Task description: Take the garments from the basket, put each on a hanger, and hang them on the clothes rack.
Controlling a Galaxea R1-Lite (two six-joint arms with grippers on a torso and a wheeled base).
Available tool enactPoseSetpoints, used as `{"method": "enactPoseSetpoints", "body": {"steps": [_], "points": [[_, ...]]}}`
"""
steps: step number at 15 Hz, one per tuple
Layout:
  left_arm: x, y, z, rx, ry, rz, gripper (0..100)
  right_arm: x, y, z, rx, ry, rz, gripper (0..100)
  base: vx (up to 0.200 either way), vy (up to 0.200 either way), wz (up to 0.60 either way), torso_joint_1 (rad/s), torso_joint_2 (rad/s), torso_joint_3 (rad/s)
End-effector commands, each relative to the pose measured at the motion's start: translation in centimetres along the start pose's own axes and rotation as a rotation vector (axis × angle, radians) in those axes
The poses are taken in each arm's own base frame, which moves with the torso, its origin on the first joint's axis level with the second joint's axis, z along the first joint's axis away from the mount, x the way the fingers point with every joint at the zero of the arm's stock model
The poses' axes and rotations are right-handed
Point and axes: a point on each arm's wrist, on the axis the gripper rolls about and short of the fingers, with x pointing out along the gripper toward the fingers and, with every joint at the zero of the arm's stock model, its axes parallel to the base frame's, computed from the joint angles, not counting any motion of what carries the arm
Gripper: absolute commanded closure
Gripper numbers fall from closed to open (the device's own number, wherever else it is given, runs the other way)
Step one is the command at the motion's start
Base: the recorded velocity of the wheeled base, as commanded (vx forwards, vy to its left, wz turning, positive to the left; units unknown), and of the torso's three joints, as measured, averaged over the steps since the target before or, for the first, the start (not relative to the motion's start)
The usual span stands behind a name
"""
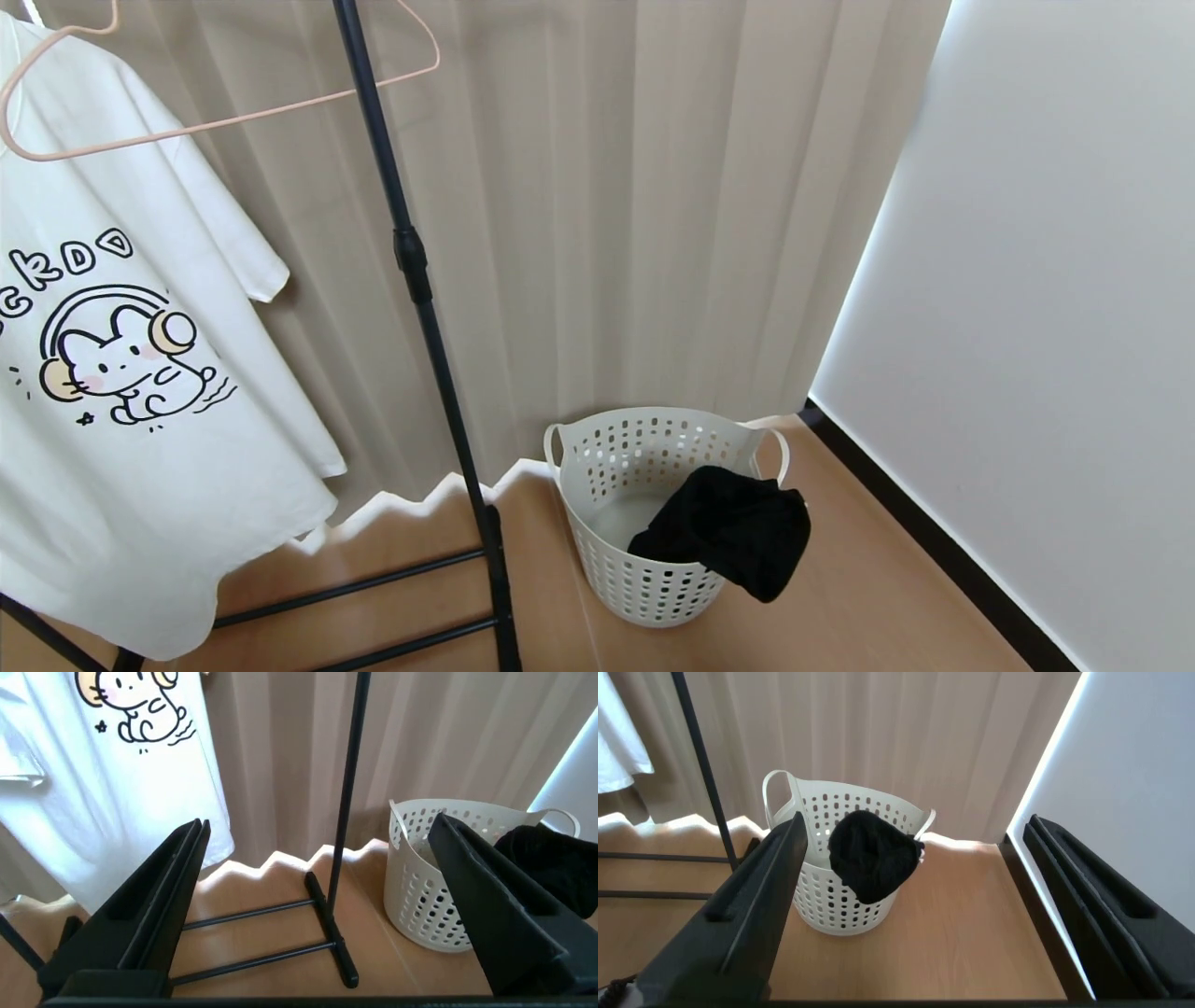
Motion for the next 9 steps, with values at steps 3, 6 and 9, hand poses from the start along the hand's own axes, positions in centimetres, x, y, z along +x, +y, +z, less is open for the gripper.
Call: {"method": "enactPoseSetpoints", "body": {"steps": [3, 6, 9], "points": [[0.01, 0.0, 0.0, 0.0, 0.001, 0.001, 0, 0.0, 0.0, 0.0, 0.0, -0.001, 0.001, 0, 0.0, 0.0, 0.0, -0.004, 0.0, -0.111], [0.01, 0.0, 0.0, 0.0, 0.001, 0.001, 0, 0.0, 0.0, 0.02, 0.0, -0.002, 0.0, 0, 0.0, 0.0, 0.0, 0.001, 0.0, -0.181], [0.01, 0.0, 0.0, 0.0, 0.001, 0.002, 0, 0.0, 0.0, 0.02, 0.003, -0.002, -0.001, 0, 0.0, 0.0, 0.0, 0.005, 0.0, -0.198]]}}
